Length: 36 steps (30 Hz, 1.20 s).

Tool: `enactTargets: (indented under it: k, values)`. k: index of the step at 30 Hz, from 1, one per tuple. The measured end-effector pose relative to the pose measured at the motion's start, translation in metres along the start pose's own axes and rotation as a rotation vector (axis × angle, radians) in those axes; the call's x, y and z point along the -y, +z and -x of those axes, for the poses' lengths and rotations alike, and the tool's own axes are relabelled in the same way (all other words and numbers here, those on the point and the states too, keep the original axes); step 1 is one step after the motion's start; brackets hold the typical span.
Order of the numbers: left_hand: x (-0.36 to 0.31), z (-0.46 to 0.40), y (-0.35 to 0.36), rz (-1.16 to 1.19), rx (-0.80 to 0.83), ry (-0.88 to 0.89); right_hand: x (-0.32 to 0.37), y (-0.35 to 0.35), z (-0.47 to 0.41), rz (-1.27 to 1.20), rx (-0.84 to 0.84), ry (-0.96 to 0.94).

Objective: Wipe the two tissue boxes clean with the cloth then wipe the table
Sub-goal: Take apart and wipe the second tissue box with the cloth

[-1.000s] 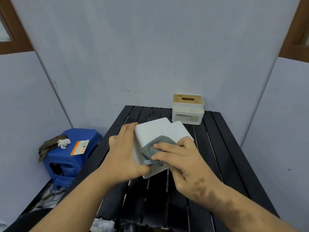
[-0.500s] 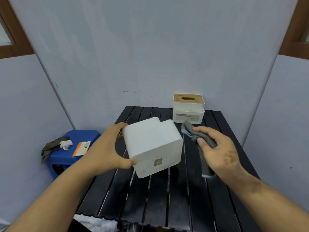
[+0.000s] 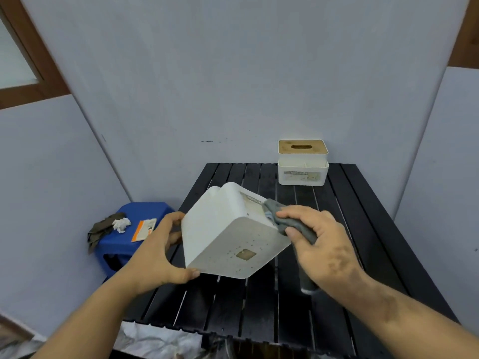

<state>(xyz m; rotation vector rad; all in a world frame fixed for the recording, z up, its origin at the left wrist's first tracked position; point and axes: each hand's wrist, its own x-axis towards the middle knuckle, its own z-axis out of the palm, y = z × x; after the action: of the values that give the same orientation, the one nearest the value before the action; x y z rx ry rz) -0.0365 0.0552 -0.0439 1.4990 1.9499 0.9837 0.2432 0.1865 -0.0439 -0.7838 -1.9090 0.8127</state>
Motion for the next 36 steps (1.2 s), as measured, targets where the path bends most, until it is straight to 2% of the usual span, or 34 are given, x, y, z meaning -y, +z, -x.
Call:
enactTargets:
  k: [2, 4, 8, 10, 14, 15, 20, 22, 26, 27, 32, 34, 36]
  values:
    - [0.0, 0.002, 0.003, -0.001, -0.007, 0.02, 0.016, 0.002, 0.001, -0.037, 0.018, -0.135]
    - [0.0, 0.003, 0.006, 0.011, -0.02, 0.033, 0.013, 0.0, -0.002, -0.065, 0.038, -0.147]
    - [-0.002, 0.003, 0.007, 0.048, -0.072, 0.053, -0.015, -0.005, -0.011, -0.036, -0.011, 0.151]
    - [-0.002, 0.003, 0.006, 0.044, -0.069, 0.064, -0.009, 0.003, -0.008, 0.0, -0.038, 0.171]
    - [0.001, 0.003, 0.006, 0.024, -0.063, 0.095, 0.029, 0.007, -0.003, -0.092, -0.032, -0.156]
    - [0.002, 0.003, 0.007, 0.024, -0.068, 0.106, 0.027, 0.004, -0.006, -0.109, -0.015, -0.171]
    - [-0.002, 0.001, 0.013, 0.013, -0.1, 0.158, -0.012, -0.002, -0.019, -0.104, -0.005, 0.173]
    - [-0.001, 0.001, 0.012, -0.005, -0.093, 0.165, -0.007, 0.001, -0.02, -0.1, -0.018, 0.164]
    - [0.003, 0.003, 0.011, -0.031, -0.082, 0.183, 0.02, -0.002, -0.013, -0.206, 0.008, -0.059]
    - [0.002, 0.003, 0.013, -0.033, -0.086, 0.194, 0.016, -0.003, -0.013, -0.21, 0.003, -0.052]
    - [-0.004, 0.004, 0.016, -0.032, -0.096, 0.212, -0.022, -0.003, -0.023, -0.132, -0.019, 0.212]
    - [-0.005, 0.005, 0.016, -0.042, -0.088, 0.209, -0.013, -0.001, -0.025, -0.133, -0.03, 0.171]
    - [-0.002, 0.006, 0.015, -0.052, -0.087, 0.207, 0.008, -0.001, -0.024, -0.202, -0.006, 0.031]
